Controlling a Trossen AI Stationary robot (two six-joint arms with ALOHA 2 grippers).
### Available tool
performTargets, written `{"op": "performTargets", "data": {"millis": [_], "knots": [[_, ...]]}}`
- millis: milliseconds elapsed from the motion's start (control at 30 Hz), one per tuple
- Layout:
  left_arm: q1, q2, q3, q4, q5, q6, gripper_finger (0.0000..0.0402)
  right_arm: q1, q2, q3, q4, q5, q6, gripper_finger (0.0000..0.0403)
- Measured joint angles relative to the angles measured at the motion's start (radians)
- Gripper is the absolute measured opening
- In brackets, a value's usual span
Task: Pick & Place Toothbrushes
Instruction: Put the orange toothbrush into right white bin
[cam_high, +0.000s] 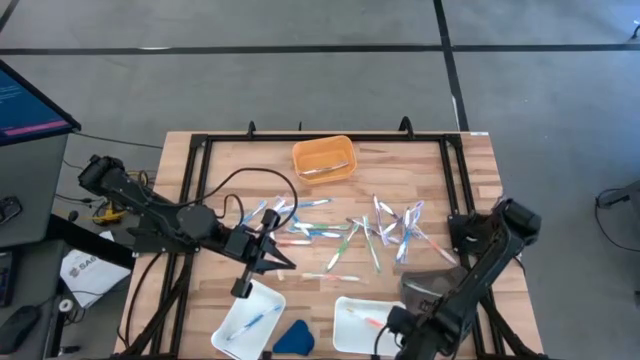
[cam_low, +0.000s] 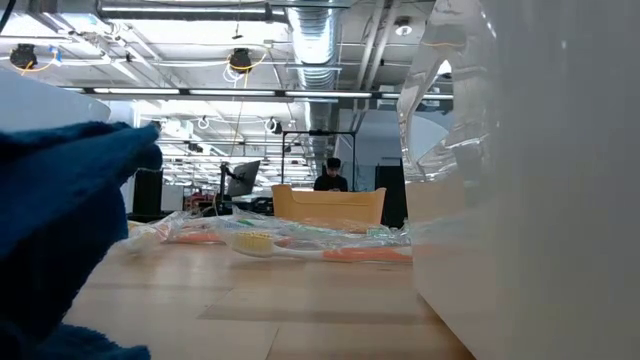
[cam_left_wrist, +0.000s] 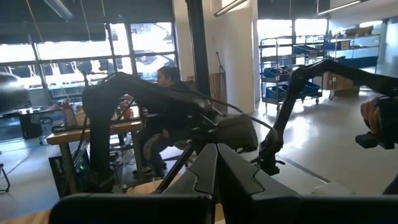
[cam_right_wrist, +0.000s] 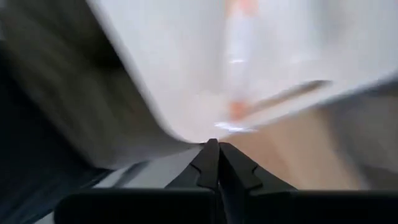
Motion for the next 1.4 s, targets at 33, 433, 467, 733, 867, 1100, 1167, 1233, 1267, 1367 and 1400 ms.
{"op": "performTargets", "data": {"millis": [33,433,467,733,867,1100,1167,1233,1267,1367,1400], "knots": [[0.000,0.000,0.000,0.000,0.000,0.000,0.0005,-0.004,0.014,0.024,-0.048,-0.002,0.000,0.0001],[0.000,0.000,0.000,-0.001,-0.001,0.000,0.0005,0.003,0.039,0.070,-0.137,-0.008,0.000,0.0000],[0.000,0.000,0.000,-0.001,-0.001,0.000,0.0005,0.002,0.039,0.070,-0.137,-0.007,0.000,0.0000],[0.000,0.000,0.000,-0.001,0.000,0.001,0.0005,0.000,0.039,0.070,-0.135,-0.005,-0.007,0.0000],[0.000,0.000,0.000,-0.001,0.000,0.001,0.0005,-0.002,0.039,0.070,-0.135,0.007,-0.009,0.0000],[0.000,0.000,0.000,-0.001,-0.001,0.008,0.0005,-0.006,0.039,0.069,-0.134,0.023,-0.018,0.0000],[0.000,0.000,0.000,-0.001,-0.001,0.008,0.0005,-0.007,0.039,0.070,-0.134,0.025,-0.018,0.0000],[0.000,0.000,0.000,-0.001,0.000,0.008,0.0005,-0.006,0.039,0.069,-0.134,0.025,-0.018,0.0000],[0.000,0.000,0.000,-0.001,-0.001,0.008,0.0005,-0.006,0.039,0.070,-0.134,0.025,-0.018,0.0000],[0.000,0.000,0.000,-0.001,0.000,0.008,0.0005,-0.006,0.039,0.069,-0.134,0.025,-0.011,0.0000],[0.000,0.000,0.000,-0.001,-0.001,0.008,0.0005,-0.006,0.039,0.069,-0.134,0.025,-0.011,0.0000]]}}
